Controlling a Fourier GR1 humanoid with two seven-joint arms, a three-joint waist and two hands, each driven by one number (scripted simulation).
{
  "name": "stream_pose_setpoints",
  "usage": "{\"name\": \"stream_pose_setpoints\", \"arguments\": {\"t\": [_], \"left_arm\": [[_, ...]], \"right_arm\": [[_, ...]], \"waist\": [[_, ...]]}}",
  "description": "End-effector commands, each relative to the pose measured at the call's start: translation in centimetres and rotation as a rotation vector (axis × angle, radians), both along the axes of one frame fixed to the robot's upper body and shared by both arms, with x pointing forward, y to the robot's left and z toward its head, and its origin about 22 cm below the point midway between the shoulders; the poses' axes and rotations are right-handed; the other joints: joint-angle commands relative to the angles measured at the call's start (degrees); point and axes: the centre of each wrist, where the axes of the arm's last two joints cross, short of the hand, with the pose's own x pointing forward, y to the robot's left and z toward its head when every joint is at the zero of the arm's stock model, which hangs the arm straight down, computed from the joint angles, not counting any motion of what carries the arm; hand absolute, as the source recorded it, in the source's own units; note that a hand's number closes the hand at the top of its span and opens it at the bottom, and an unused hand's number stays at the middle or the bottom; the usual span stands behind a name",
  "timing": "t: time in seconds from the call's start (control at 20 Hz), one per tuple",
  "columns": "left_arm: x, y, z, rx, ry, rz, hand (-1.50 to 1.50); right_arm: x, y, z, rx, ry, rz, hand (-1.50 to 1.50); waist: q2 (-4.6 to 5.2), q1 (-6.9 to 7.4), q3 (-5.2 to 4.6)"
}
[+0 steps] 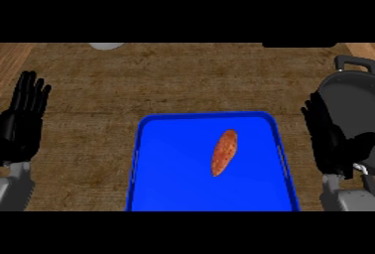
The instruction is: Pick the sweet potato from the tray and place it in the pot
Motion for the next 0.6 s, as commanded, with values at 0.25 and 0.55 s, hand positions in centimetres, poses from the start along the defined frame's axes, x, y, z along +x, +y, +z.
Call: {"name": "stream_pose_setpoints", "arguments": {"t": [0.25, 0.55], "left_arm": [[2.0, -2.3, 2.8, 0.027, -0.06, -0.063, 0.0], [1.9, -5.2, 2.2, -0.025, -0.007, -0.102, 0.0]], "right_arm": [[4.8, 0.0, 9.6, 0.1, -0.417, 0.654, 1.5], [3.1, -7.5, 3.5, -0.422, -0.42, 0.575, -1.5]], "waist": [[0.45, 0.32, -0.62], [0.67, -0.05, -0.81]]}}
